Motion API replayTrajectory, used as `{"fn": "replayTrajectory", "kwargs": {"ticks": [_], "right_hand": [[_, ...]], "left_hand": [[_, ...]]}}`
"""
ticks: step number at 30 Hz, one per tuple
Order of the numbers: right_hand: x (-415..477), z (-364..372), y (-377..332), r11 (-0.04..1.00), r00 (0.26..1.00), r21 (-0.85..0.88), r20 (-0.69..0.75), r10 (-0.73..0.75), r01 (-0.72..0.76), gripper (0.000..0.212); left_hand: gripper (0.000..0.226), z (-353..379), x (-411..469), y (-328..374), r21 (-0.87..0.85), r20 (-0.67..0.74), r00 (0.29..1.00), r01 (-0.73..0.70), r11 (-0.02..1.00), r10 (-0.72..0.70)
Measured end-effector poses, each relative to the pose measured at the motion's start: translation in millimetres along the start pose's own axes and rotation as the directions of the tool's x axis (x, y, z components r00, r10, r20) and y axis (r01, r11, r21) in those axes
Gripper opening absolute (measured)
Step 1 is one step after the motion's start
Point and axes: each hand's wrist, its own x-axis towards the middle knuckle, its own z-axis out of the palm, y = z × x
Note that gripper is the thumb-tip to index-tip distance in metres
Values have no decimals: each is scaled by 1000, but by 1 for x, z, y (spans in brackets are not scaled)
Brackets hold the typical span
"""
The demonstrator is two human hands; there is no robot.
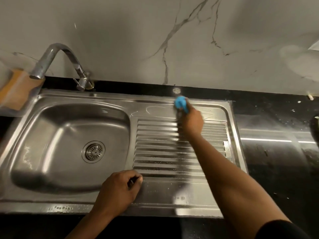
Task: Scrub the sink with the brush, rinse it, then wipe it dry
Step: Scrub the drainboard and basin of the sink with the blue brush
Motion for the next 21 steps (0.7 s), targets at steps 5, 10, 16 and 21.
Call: {"fn": "replayTrajectory", "kwargs": {"ticks": [5, 10, 16, 21], "right_hand": [[35, -82, 66, 909, 884, 163, -222, 412, -383, 36], [23, -48, 26, 881, 871, 244, -190, 453, -405, 31], [-29, 49, -84, 978, 988, 159, 101, 119, -134, 25], [-46, 82, -152, 994, 924, 32, 366, -110, 106, 47]], "left_hand": [[7, -4, 2, -9, 10, 0, 1000, -10, 1000, 10], [9, -10, 6, -12, 16, -3, 1000, -2, 1000, 2], [12, -13, 6, -16, 35, -31, 999, -6, 999, 7], [20, -13, 4, -17, 56, -53, 998, -13, 998, 16]]}}
